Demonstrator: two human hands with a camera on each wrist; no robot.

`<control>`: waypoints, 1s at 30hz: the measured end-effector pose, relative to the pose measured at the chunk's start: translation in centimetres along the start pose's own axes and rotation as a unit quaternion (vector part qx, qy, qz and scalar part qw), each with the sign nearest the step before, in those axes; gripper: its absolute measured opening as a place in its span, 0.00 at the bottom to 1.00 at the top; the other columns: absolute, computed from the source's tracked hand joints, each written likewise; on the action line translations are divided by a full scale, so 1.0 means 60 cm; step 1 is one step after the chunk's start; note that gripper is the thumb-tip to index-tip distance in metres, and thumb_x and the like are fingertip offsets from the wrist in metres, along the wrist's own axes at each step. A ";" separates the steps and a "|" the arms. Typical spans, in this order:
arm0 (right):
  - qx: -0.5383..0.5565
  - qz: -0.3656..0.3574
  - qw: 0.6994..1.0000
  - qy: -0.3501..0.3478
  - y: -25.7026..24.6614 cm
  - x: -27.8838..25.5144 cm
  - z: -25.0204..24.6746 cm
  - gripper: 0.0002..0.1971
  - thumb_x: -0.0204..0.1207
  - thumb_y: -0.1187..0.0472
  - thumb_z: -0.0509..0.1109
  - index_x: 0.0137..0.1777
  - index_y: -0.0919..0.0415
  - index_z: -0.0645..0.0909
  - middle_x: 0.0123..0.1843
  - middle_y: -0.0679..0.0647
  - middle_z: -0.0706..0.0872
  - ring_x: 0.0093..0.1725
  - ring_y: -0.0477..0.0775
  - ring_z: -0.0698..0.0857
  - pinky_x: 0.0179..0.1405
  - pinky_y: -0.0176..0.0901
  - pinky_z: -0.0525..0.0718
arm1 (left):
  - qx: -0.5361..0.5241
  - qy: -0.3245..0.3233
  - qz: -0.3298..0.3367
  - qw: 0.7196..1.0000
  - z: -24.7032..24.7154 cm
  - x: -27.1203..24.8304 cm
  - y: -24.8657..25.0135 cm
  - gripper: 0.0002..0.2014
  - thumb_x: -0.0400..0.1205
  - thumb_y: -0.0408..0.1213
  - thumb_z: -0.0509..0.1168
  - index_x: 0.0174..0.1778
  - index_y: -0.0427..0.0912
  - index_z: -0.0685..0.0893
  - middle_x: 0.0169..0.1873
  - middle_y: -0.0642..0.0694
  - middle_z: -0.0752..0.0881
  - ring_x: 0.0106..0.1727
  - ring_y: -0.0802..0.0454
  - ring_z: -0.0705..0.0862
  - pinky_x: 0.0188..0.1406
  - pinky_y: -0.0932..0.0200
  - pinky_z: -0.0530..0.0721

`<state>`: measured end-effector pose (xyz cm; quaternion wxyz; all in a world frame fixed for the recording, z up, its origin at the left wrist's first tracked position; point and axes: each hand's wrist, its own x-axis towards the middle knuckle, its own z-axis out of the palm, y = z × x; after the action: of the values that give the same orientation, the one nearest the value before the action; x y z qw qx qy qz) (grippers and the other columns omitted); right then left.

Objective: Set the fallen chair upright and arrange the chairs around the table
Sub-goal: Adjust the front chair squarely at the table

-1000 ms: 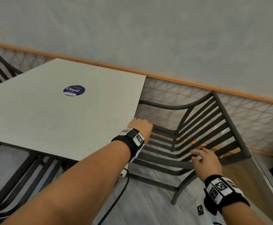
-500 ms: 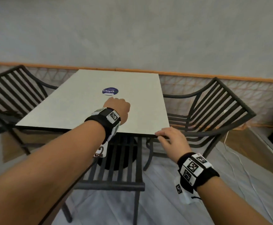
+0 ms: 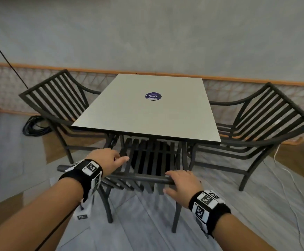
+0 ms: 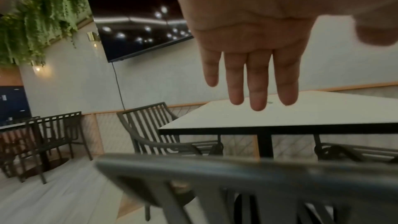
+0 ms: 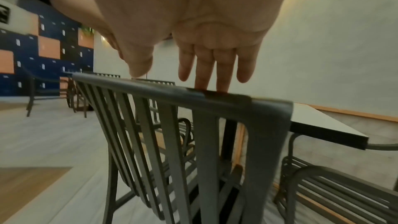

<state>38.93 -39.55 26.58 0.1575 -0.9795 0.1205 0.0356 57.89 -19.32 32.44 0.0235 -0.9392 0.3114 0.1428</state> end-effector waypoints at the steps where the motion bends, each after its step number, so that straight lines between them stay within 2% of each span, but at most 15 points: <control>1: -0.007 0.013 1.000 -0.007 0.003 -0.002 0.008 0.25 0.76 0.44 0.64 0.71 0.48 0.69 0.67 0.49 0.79 0.67 0.53 0.75 0.71 0.50 0.68 | -0.010 -0.018 -0.011 1.000 0.013 -0.010 -0.018 0.34 0.76 0.72 0.51 0.63 0.51 0.83 0.60 0.46 0.87 0.60 0.46 0.85 0.61 0.49 0.83; 3: -0.008 0.042 0.999 0.002 0.010 -0.007 0.020 0.24 0.77 0.49 0.64 0.72 0.48 0.68 0.67 0.49 0.79 0.66 0.54 0.76 0.69 0.49 0.69 | -0.001 -0.038 -0.031 0.999 0.037 -0.024 -0.054 0.37 0.70 0.75 0.57 0.69 0.53 0.78 0.65 0.48 0.84 0.65 0.47 0.82 0.65 0.51 0.81; 4: -0.010 0.054 0.998 0.015 0.014 -0.009 0.025 0.23 0.77 0.51 0.64 0.72 0.49 0.67 0.67 0.50 0.79 0.66 0.54 0.76 0.69 0.48 0.69 | 0.015 -0.038 -0.036 0.998 0.049 -0.026 -0.074 0.36 0.70 0.72 0.61 0.69 0.54 0.76 0.66 0.49 0.83 0.65 0.48 0.82 0.66 0.51 0.81; 6: -0.021 0.078 0.996 0.027 0.024 -0.016 0.034 0.23 0.78 0.54 0.63 0.72 0.50 0.67 0.67 0.51 0.78 0.66 0.54 0.75 0.70 0.47 0.68 | 0.045 -0.033 -0.052 0.997 0.078 -0.025 -0.116 0.28 0.76 0.59 0.65 0.71 0.54 0.73 0.68 0.50 0.80 0.68 0.47 0.79 0.71 0.47 0.77; 9: -0.013 0.130 0.990 0.050 0.036 -0.018 0.049 0.21 0.80 0.59 0.62 0.72 0.52 0.67 0.68 0.52 0.77 0.68 0.54 0.73 0.70 0.45 0.70 | 0.020 -0.022 -0.095 0.995 0.123 -0.008 -0.174 0.23 0.83 0.40 0.60 0.76 0.54 0.67 0.75 0.49 0.73 0.77 0.44 0.69 0.76 0.38 0.69; 12: 0.018 0.165 0.983 0.076 0.038 -0.014 0.063 0.18 0.81 0.63 0.59 0.69 0.50 0.70 0.67 0.51 0.77 0.66 0.51 0.73 0.67 0.44 0.74 | 0.016 -0.006 -0.097 0.995 0.148 0.021 -0.218 0.23 0.85 0.32 0.53 0.75 0.56 0.68 0.77 0.49 0.72 0.80 0.39 0.63 0.78 0.36 0.66; 15: 0.005 0.181 0.979 0.090 0.031 -0.012 0.070 0.16 0.81 0.65 0.59 0.67 0.51 0.72 0.65 0.51 0.79 0.64 0.52 0.75 0.65 0.42 0.73 | 0.034 -0.004 -0.085 0.996 0.153 0.038 -0.239 0.23 0.86 0.31 0.50 0.72 0.59 0.71 0.73 0.50 0.76 0.76 0.39 0.68 0.76 0.37 0.69; 19: -0.001 0.200 0.975 0.096 0.023 -0.014 0.072 0.18 0.81 0.67 0.59 0.69 0.52 0.72 0.68 0.52 0.78 0.67 0.53 0.73 0.68 0.43 0.72 | 0.044 0.005 -0.053 0.998 0.152 0.048 -0.253 0.23 0.84 0.32 0.51 0.70 0.61 0.73 0.66 0.49 0.81 0.68 0.43 0.79 0.71 0.41 0.76; 25: -0.002 0.211 0.972 0.106 0.016 -0.017 0.075 0.20 0.79 0.69 0.61 0.69 0.53 0.72 0.67 0.53 0.78 0.68 0.53 0.73 0.69 0.43 0.71 | 0.044 0.012 -0.043 0.998 0.152 0.042 -0.253 0.24 0.84 0.31 0.50 0.73 0.60 0.71 0.69 0.48 0.80 0.70 0.44 0.78 0.71 0.42 0.75; 30: -0.011 0.195 0.974 0.114 0.015 -0.025 0.079 0.20 0.79 0.69 0.62 0.69 0.52 0.72 0.66 0.53 0.79 0.67 0.53 0.74 0.68 0.43 0.72 | 0.023 0.007 -0.040 0.999 0.154 0.042 -0.257 0.23 0.83 0.30 0.53 0.69 0.59 0.74 0.64 0.49 0.82 0.66 0.44 0.80 0.71 0.39 0.75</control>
<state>37.13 -38.53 21.97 0.1218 -0.9365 0.3259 -0.0445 66.57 -7.11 22.18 0.0491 -0.9510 0.2772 0.1282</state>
